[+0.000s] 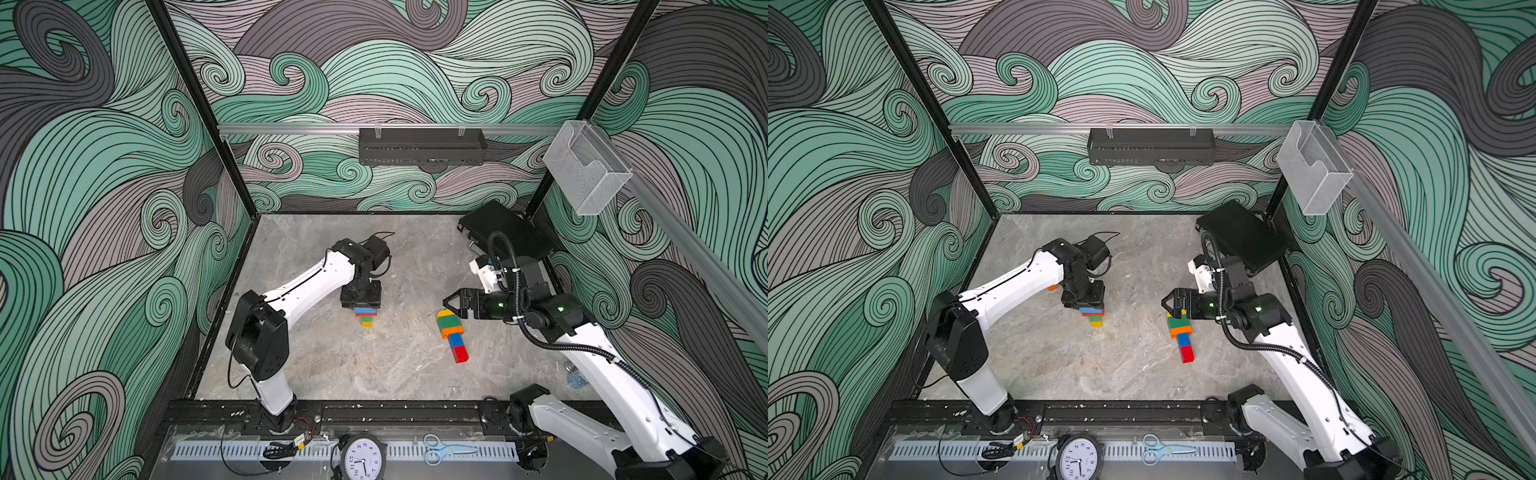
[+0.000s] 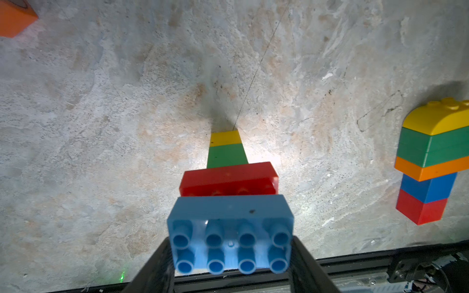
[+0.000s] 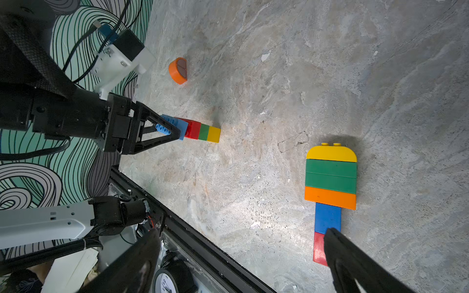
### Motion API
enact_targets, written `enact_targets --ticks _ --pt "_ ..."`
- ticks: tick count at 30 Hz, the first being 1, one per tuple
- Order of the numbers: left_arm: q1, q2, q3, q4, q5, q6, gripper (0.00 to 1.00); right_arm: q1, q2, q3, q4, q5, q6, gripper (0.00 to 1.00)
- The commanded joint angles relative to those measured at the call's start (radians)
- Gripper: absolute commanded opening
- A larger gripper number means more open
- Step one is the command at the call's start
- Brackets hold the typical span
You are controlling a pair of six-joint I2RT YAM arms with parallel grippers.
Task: Assemble an ice cream with lego
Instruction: Assemble the lego brick with the lego brick.
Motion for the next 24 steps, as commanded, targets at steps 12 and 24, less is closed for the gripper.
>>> enact_targets --ticks 12,24 --pt "-0.015 0.020 0.060 -0.054 -0.035 -0.010 0.44 -0.004 0.003 0.006 0.005 0.001 0.002 0.99" --pt "-0.025 0.033 0.080 -0.075 -0.070 -0.025 0.43 -0.003 0.000 0.006 0.002 0.004 0.001 0.99"
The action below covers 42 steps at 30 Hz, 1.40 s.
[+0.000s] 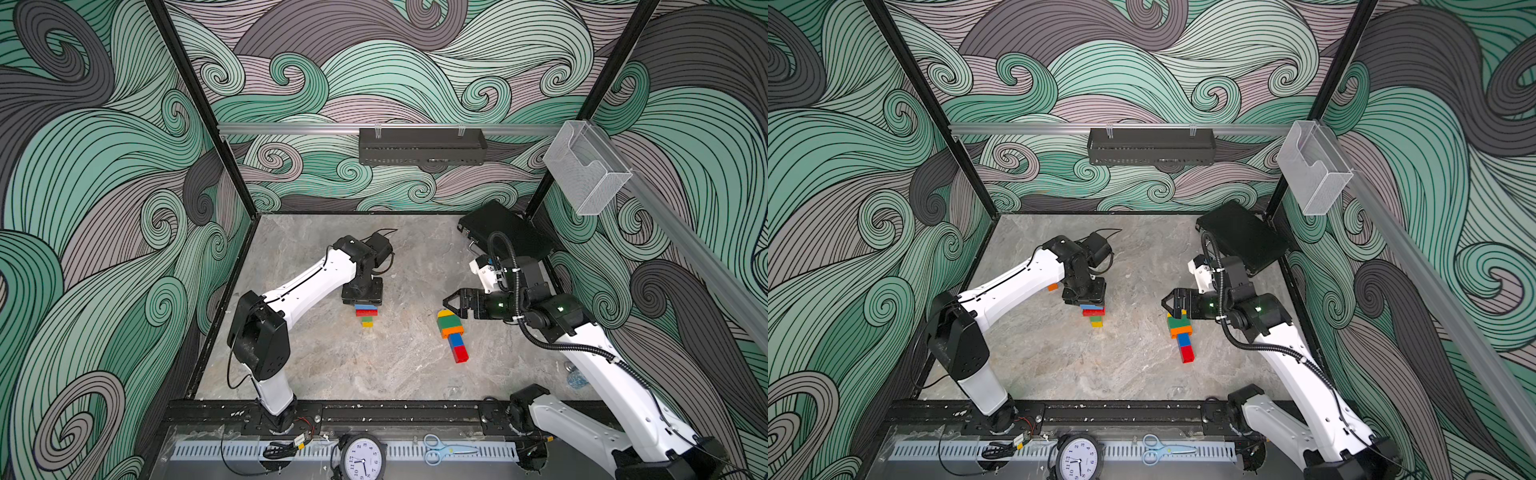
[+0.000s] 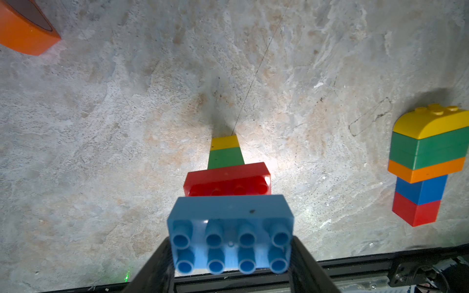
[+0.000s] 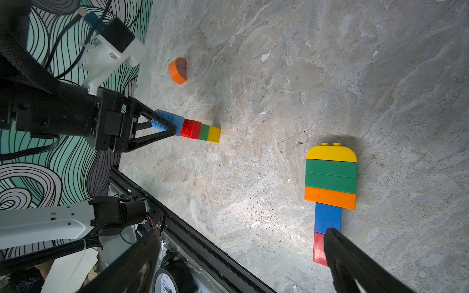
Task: Assemble an ice cream with lego
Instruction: Assemble the lego brick with the lego brick.
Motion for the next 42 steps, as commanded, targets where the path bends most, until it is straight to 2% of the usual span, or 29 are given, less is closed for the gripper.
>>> enact_targets --ticks 1,42 --pt "-0.010 0.021 0.023 -0.044 -0.027 -0.014 0.43 -0.004 0.000 0.006 0.002 0.003 0.002 0.99" --pt "-0.027 0.034 -0.004 -0.020 -0.044 -0.075 0.40 -0.003 0.000 0.006 0.000 0.007 0.002 0.99"
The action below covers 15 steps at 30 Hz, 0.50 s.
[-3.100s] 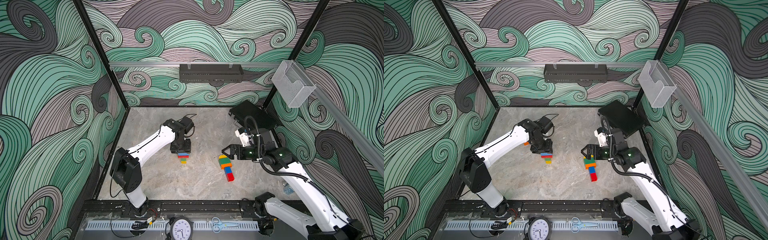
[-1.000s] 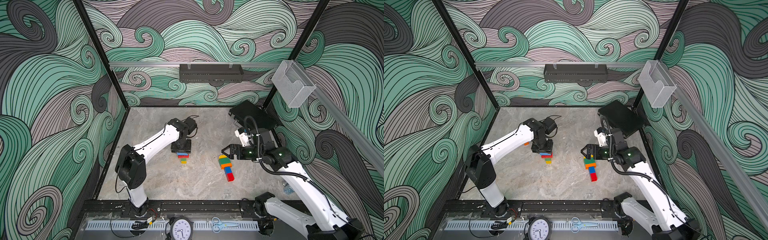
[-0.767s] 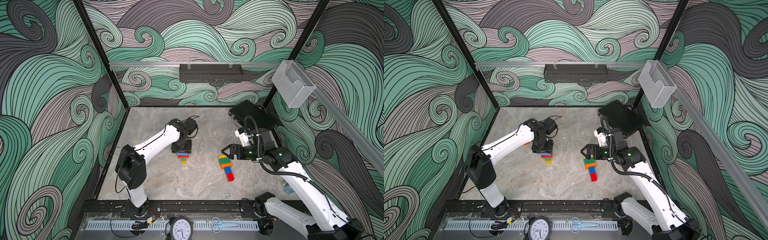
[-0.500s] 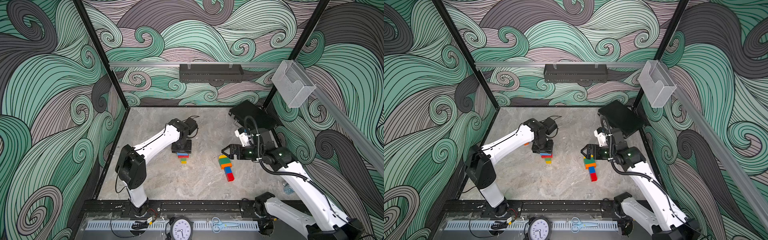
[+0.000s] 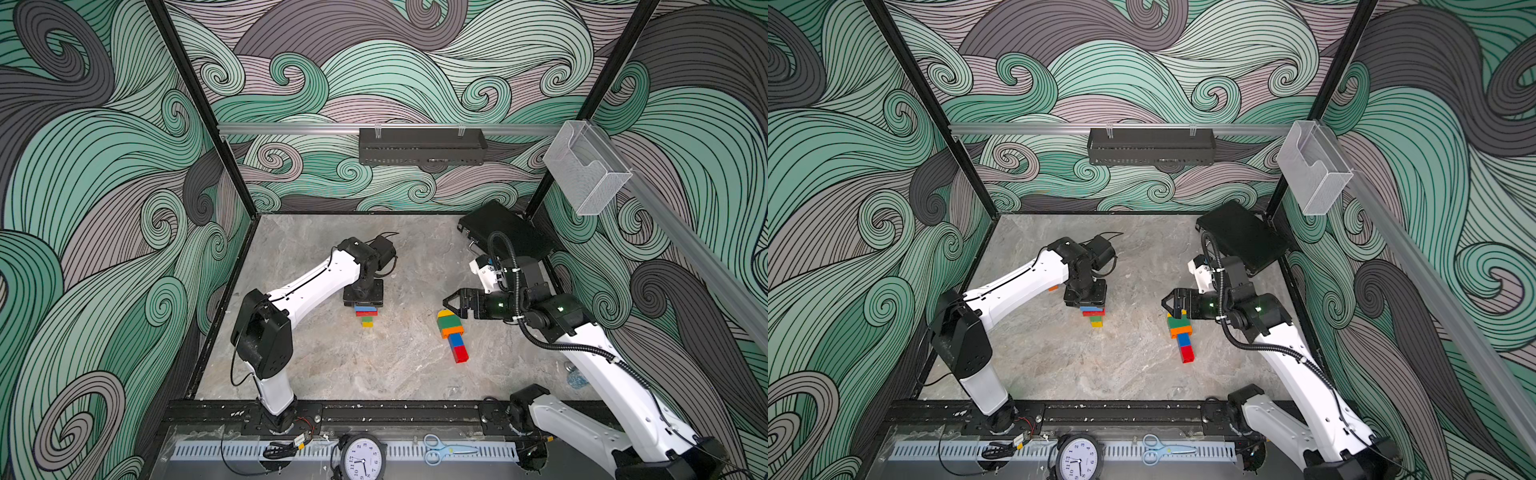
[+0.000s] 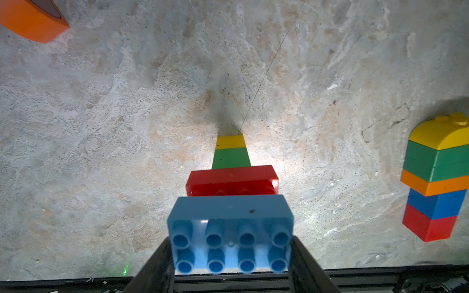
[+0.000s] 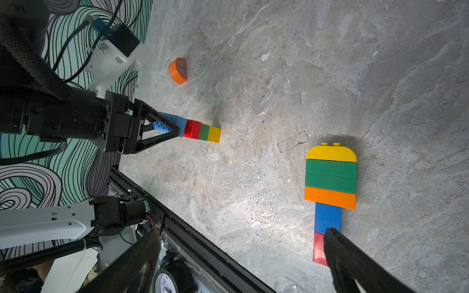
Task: Assemble an ice cream with lego
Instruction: Assemble the lego brick with the lego brick.
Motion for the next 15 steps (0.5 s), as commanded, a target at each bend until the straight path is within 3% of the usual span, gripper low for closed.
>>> enact_targets --ticks 1,15 --pt "-0.007 0.020 -0.006 -0.012 -0.013 -0.009 0.40 -0.004 -0.001 0.006 0.000 0.006 0.002 0.99" --pt "-0.010 0.020 -0.012 0.000 -0.013 -0.012 0.39 -0.004 0.005 0.010 -0.001 0.006 0.000 0.99"
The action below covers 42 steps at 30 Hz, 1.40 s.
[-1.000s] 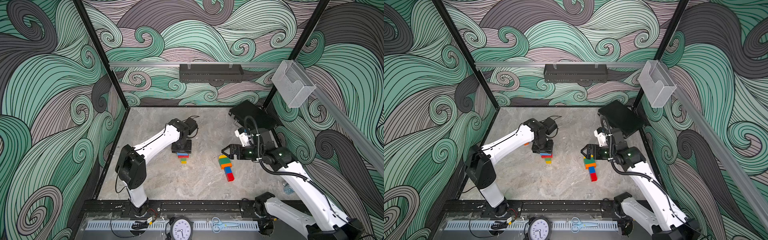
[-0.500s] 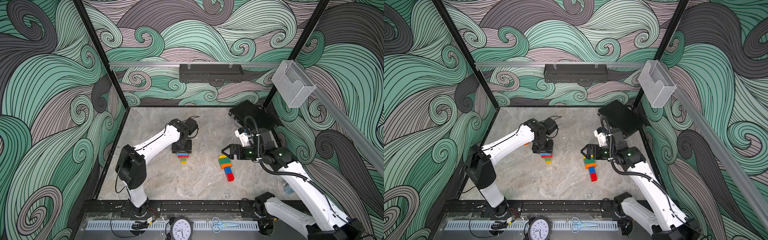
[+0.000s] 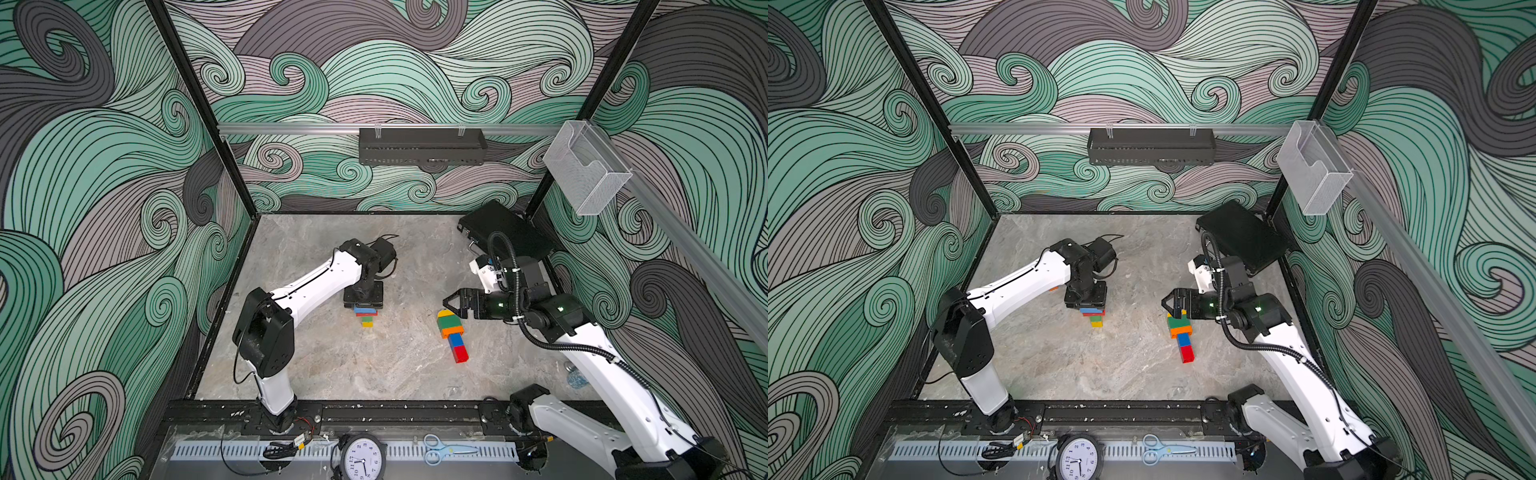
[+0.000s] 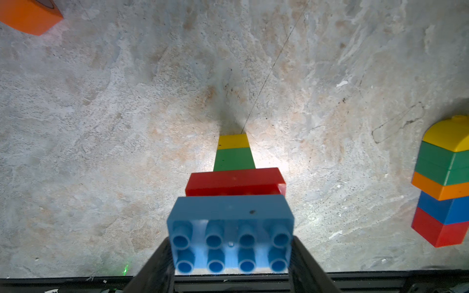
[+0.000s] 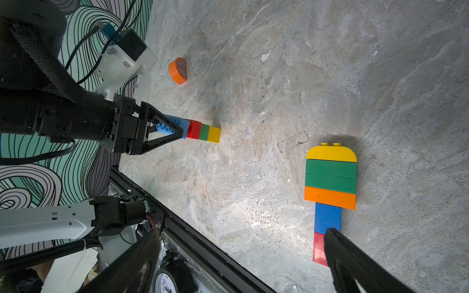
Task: Assemble an ice cream with lego
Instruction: Assemble the lego brick with the lego brick.
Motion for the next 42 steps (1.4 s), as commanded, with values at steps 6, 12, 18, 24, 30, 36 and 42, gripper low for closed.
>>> enact_targets --ticks 6,12,18,24,30,36,42 --pt "-0.010 0.005 0.010 -0.006 -0.008 -0.013 0.39 -0.004 0.007 0.012 -0.001 0.006 0.001 1.00" --pt "-0.010 0.016 0.013 -0.013 -0.003 -0.022 0.38 -0.004 0.011 0.013 0.000 0.004 0.001 1.00" --pt "-0.012 0.009 0.022 -0.010 -0.002 -0.025 0.38 -0.003 0.007 0.010 -0.004 0.005 0.001 1.00" --pt "-0.013 0.015 0.041 -0.031 -0.012 -0.020 0.38 -0.004 0.009 0.012 -0.003 0.004 0.002 0.99" --pt "-0.014 0.025 0.023 -0.026 -0.007 -0.032 0.37 -0.003 0.009 0.011 -0.005 0.003 0.002 1.00" --pt "-0.014 0.037 0.020 -0.027 -0.009 -0.034 0.37 -0.004 0.007 0.011 -0.006 0.004 0.003 1.00" --pt "-0.016 0.029 0.033 -0.028 -0.014 -0.028 0.36 -0.004 0.006 0.011 -0.008 0.005 0.003 0.99"
